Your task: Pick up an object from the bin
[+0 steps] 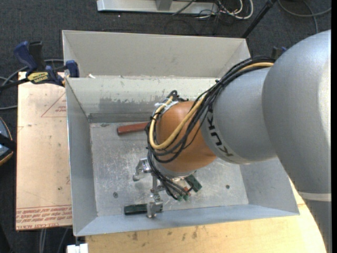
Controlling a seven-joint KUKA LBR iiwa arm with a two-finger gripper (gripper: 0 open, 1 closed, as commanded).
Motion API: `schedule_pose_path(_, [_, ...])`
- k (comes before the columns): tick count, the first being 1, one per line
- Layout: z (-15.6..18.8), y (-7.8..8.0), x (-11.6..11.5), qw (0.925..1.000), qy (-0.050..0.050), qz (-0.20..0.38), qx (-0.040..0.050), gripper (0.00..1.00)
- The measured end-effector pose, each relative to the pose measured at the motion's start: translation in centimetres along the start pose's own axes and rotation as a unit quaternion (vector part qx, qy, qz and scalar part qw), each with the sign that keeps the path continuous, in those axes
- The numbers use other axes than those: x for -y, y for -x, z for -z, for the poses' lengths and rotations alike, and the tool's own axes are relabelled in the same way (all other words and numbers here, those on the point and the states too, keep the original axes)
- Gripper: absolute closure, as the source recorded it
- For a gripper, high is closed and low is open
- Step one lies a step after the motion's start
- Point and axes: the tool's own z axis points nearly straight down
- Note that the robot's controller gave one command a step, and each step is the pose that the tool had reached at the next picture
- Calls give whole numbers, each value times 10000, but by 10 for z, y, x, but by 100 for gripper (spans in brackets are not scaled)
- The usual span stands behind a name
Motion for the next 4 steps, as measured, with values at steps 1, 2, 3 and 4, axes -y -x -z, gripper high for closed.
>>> schedule_pose_path(1, [-21,8,-6,9992,0,382,67,0])
schedule_pose_path(2, [-25,8,-14,9989,10,476,43,100])
schedule_pose_path(3, [-25,8,-14,9989,10,476,43,100])
schedule_pose_path(4, [-23,7,-14,9989,10,475,36,100])
